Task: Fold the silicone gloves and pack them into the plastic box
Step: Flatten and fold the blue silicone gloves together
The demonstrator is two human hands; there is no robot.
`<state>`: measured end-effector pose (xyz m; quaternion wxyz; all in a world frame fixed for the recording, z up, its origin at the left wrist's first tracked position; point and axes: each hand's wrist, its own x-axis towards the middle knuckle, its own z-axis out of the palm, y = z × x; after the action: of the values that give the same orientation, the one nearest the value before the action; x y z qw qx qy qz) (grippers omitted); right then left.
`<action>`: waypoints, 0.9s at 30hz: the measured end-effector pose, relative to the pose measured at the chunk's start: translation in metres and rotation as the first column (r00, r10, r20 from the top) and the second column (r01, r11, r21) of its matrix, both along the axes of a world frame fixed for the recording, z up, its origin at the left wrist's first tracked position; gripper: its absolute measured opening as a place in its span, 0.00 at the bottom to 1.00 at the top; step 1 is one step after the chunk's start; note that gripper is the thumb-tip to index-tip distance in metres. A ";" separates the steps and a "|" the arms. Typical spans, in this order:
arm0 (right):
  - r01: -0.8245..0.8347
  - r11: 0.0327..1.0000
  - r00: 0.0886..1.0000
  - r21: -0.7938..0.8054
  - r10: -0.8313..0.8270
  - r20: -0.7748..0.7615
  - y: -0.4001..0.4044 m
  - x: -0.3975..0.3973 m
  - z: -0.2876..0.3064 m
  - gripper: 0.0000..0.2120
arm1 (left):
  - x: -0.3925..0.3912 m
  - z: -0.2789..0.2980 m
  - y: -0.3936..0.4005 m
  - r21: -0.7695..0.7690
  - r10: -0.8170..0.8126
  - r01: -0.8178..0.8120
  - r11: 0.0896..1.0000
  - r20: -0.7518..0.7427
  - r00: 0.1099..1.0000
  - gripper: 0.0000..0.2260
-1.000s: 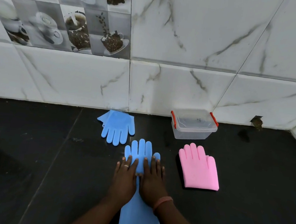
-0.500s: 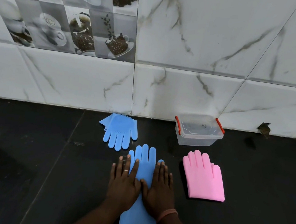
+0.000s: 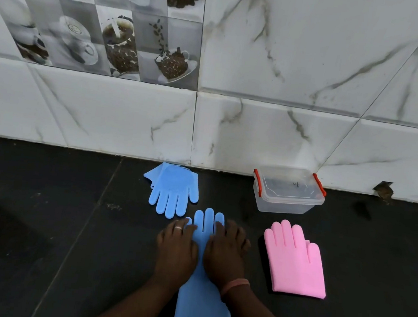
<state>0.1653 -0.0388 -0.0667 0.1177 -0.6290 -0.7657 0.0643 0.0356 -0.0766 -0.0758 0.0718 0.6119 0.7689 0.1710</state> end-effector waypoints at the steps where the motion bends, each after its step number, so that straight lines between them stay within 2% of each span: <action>1: -0.090 0.996 0.996 0.026 0.090 0.003 0.006 -0.014 0.005 0.23 | -0.006 0.007 0.008 0.026 0.065 -0.066 0.997 0.063 0.996 0.18; 3: -0.265 0.963 0.962 0.052 0.268 -0.047 0.019 -0.044 0.015 0.18 | -0.019 0.019 0.026 0.043 0.237 -0.256 0.966 0.253 0.938 0.16; 4: -0.324 0.945 0.941 0.031 0.326 -0.091 0.027 -0.057 0.019 0.15 | -0.028 0.022 0.034 0.023 0.324 -0.356 0.934 0.367 0.872 0.17; 7: -0.451 0.873 0.890 -0.186 0.426 -0.162 0.048 -0.086 0.020 0.15 | -0.055 0.033 0.054 -0.161 0.488 -0.524 0.836 0.655 0.577 0.24; 9: -0.496 0.824 0.868 -0.273 0.483 -0.119 0.059 -0.100 0.014 0.19 | -0.069 0.037 0.064 -0.270 0.496 -0.527 0.806 0.793 0.353 0.27; 11: -0.447 0.867 0.894 -0.221 0.425 -0.140 0.067 -0.110 0.011 0.16 | -0.079 0.040 0.073 -0.367 0.478 -0.454 0.812 0.864 0.156 0.26; 13: -0.368 0.918 0.920 -0.151 0.335 -0.203 0.075 -0.115 0.013 0.09 | -0.081 0.042 0.075 -0.405 0.447 -0.343 0.848 0.893 0.050 0.20; 15: -0.258 0.960 0.908 -0.109 0.202 -0.368 0.084 -0.119 0.021 0.06 | -0.078 0.046 0.073 -0.418 0.427 -0.356 0.836 0.902 -0.056 0.14; 16: -0.162 0.981 0.850 -0.110 0.082 -0.521 0.090 -0.120 0.030 0.07 | -0.077 0.047 0.073 -0.427 0.408 -0.413 0.804 0.903 -0.139 0.12; 18: -0.025 0.992 0.634 -0.126 -0.082 -0.769 0.100 -0.119 0.055 0.11 | -0.079 0.042 0.073 -0.490 0.334 -0.474 0.731 0.864 -0.377 0.12; 19: -0.030 0.990 0.537 -0.138 -0.101 -0.837 0.104 -0.116 0.071 0.11 | -0.080 0.042 0.071 -0.532 0.284 -0.433 0.728 0.808 -0.516 0.13; 21: -0.157 0.978 0.397 -0.134 -0.062 -0.916 0.110 -0.107 0.104 0.13 | -0.080 0.047 0.068 -0.551 0.201 -0.273 0.789 0.651 -0.732 0.24; 22: -0.238 0.964 0.362 -0.118 -0.024 -0.932 0.111 -0.099 0.121 0.14 | -0.078 0.051 0.067 -0.528 0.182 -0.200 0.825 0.584 -0.791 0.31; 24: -0.401 0.910 0.284 -0.104 0.016 -0.959 0.108 -0.084 0.153 0.12 | -0.071 0.062 0.063 -0.486 0.185 -0.146 0.861 0.569 -0.801 0.39; 26: -0.523 0.847 0.164 -0.096 -0.011 -0.986 0.099 -0.067 0.184 0.09 | -0.065 0.074 0.061 -0.426 0.162 -0.175 0.888 0.644 -0.747 0.37; 27: -0.558 0.826 0.132 -0.081 -0.008 -0.991 0.098 -0.060 0.193 0.09 | -0.065 0.079 0.061 -0.365 0.110 -0.192 0.911 0.664 -0.739 0.34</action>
<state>0.1049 0.0588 0.1260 0.4135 -0.2908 -0.5816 0.6373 -0.0297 -0.0160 0.0027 0.6749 -0.0946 0.3363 0.6500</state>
